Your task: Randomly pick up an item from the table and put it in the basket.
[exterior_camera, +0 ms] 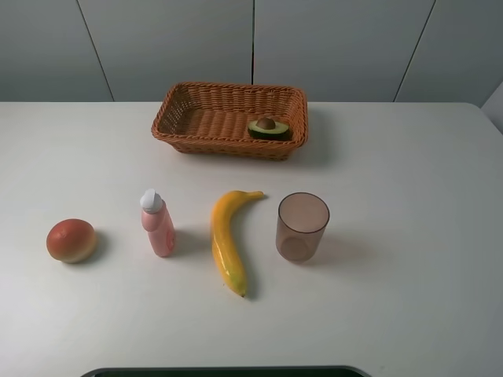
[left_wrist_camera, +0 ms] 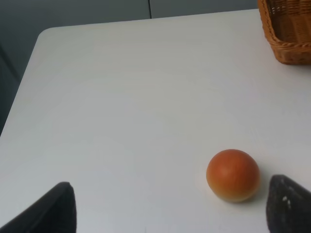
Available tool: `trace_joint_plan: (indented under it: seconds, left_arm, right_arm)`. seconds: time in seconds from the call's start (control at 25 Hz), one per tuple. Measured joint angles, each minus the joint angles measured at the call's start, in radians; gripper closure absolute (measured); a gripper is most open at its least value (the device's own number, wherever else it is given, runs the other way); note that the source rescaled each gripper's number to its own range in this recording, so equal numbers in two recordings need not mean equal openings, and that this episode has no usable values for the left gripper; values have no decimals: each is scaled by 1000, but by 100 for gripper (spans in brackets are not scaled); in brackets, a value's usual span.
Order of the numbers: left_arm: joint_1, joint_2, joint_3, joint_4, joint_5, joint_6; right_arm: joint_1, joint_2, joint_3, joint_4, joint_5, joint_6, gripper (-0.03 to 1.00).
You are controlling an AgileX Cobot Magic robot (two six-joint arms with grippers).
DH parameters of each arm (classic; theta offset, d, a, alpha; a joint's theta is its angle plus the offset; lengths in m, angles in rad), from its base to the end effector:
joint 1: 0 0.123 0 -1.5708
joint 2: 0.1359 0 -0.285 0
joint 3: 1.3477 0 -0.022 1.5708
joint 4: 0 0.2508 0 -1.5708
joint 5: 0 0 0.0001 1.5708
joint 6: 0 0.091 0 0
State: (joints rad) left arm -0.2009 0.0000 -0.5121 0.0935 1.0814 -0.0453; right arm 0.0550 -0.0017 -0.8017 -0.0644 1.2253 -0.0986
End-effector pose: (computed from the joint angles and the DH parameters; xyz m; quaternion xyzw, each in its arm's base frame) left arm -0.0057 0.0088 0.2793 0.0639 0.8521 -0.0172 0.5191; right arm -0.0556 -0.0086 0.3401 -0.0539 0.8129 -0.0436 0.5783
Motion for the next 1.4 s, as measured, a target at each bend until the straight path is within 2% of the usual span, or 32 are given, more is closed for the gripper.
trace_joint_plan:
  seconds: [0.12,0.32,0.56,1.04,1.4]
  left_arm:
    - [0,0,0,0,0,0]
    - [0,0,0,0,0,0]
    - [0,0,0,0,0,0]
    - [0,0,0,0,0,0]
    - [0,0,0,0,0,0]
  right_arm:
    - [0,2,143,71,-30,1,-3]
    - [0,2,279,105,-94,10,-3]
    - [0,2,287,72,-119,23,-3]
    - [0,0,287,78,-121,20,-3]
    - [0,0,287,75,-121,61,-3]
